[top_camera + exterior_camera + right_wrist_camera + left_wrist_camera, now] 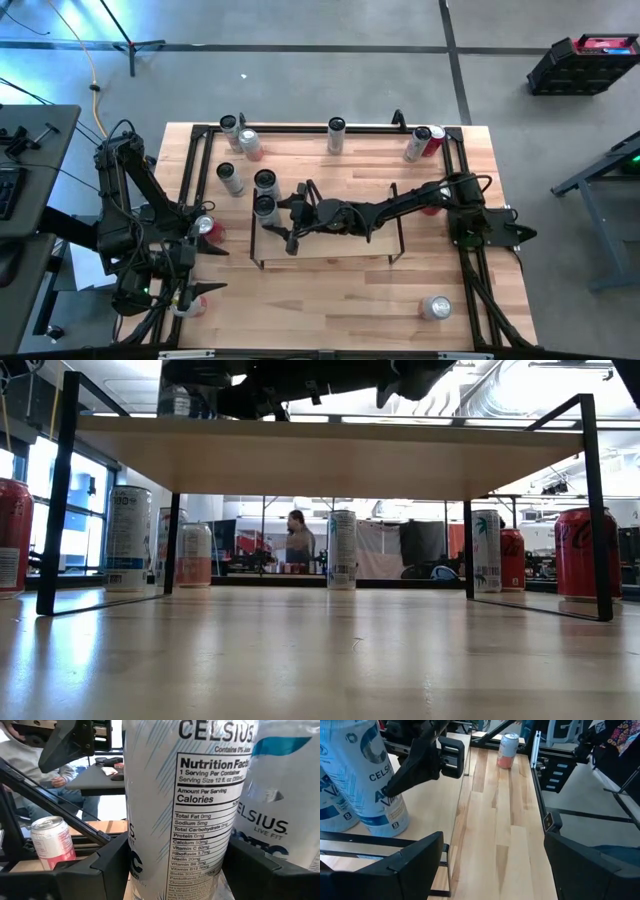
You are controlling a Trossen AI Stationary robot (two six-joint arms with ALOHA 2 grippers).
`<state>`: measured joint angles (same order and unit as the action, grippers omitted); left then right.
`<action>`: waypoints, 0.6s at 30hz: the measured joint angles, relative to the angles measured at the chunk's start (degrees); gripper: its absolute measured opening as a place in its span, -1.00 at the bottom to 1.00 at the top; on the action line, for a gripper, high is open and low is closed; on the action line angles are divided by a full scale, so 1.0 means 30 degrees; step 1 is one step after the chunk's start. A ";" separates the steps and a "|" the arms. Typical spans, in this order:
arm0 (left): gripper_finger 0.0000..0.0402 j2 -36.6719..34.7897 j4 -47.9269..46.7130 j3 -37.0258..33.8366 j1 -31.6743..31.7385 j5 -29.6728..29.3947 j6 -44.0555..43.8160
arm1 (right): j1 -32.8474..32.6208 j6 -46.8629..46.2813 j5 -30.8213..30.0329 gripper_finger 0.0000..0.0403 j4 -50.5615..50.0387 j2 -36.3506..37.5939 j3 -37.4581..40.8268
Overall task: Place canned beverage on shelf
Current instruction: Put the bottom white blue soda can aligned with the other white blue soda can on the shelf
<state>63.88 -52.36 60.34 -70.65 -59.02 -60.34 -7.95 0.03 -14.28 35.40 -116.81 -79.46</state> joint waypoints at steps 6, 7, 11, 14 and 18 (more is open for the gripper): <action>0.67 -0.0007 -0.0007 0.0000 0.0000 -0.0009 0.0013 | -0.0002 0.0000 -0.0084 0.25 -0.0001 0.0000 0.0000; 0.67 -0.0007 -0.0007 0.0000 0.0000 -0.0007 0.0007 | 0.0027 -0.0003 -0.0087 0.25 -0.0001 0.0000 0.0000; 0.67 -0.0007 -0.0007 0.0000 0.0000 -0.0015 0.0007 | 0.0068 0.0007 -0.0080 0.25 -0.0001 0.0000 0.0000; 0.67 -0.0007 -0.0013 0.0000 0.0007 -0.0015 0.0007 | 0.0068 0.0331 0.0091 0.25 -0.0001 0.0000 0.0000; 0.67 -0.0007 -0.0015 0.0000 0.0007 -0.0015 0.0007 | 0.0069 0.0414 0.0182 0.25 -0.0060 0.0000 0.0000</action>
<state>63.86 -52.40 60.34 -70.63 -59.07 -60.31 -7.74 1.27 -13.74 35.22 -116.81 -79.46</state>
